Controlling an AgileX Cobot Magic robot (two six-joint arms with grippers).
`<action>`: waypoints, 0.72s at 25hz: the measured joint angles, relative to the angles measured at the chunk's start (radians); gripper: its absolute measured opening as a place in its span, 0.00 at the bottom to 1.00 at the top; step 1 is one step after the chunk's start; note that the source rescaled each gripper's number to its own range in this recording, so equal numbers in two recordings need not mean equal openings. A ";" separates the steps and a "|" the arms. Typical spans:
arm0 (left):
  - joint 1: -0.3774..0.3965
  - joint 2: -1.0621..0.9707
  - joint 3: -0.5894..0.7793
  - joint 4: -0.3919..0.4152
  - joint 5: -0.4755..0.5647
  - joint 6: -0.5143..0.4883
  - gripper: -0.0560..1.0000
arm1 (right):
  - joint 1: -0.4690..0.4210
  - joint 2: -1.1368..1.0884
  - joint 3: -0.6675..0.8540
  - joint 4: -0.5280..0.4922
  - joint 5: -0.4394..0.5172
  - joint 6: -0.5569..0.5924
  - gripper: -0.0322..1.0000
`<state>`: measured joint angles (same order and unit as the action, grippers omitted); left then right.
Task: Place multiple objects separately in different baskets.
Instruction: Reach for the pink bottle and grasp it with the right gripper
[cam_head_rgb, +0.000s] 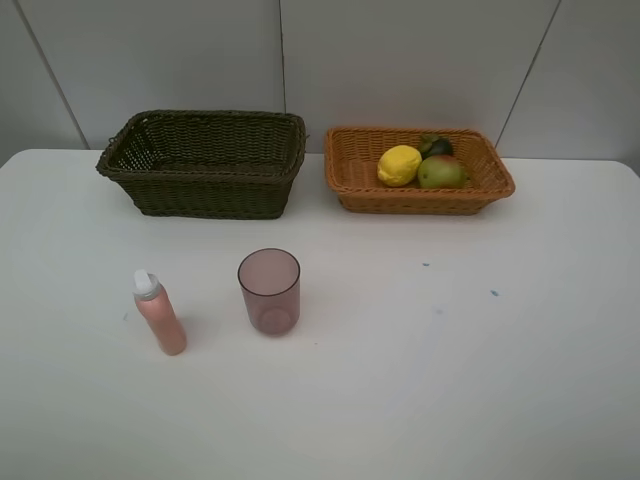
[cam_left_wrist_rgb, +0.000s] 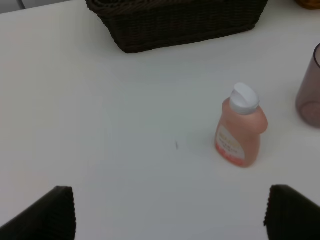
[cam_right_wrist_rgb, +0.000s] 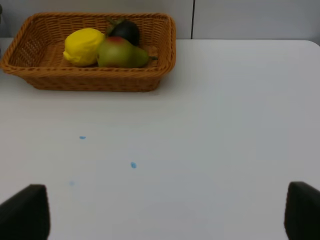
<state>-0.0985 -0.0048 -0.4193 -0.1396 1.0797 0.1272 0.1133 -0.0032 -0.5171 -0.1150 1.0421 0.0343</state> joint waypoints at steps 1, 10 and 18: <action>0.000 0.000 0.000 0.000 0.000 0.000 1.00 | 0.000 0.000 0.000 0.000 0.000 0.000 1.00; 0.000 0.000 0.000 0.000 0.000 0.007 1.00 | 0.000 0.000 0.000 0.000 0.000 0.002 1.00; 0.000 0.000 0.000 0.000 0.000 0.008 1.00 | 0.000 0.000 0.000 0.000 0.000 0.002 1.00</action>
<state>-0.0985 -0.0048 -0.4193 -0.1396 1.0797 0.1352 0.1133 -0.0032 -0.5171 -0.1150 1.0421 0.0368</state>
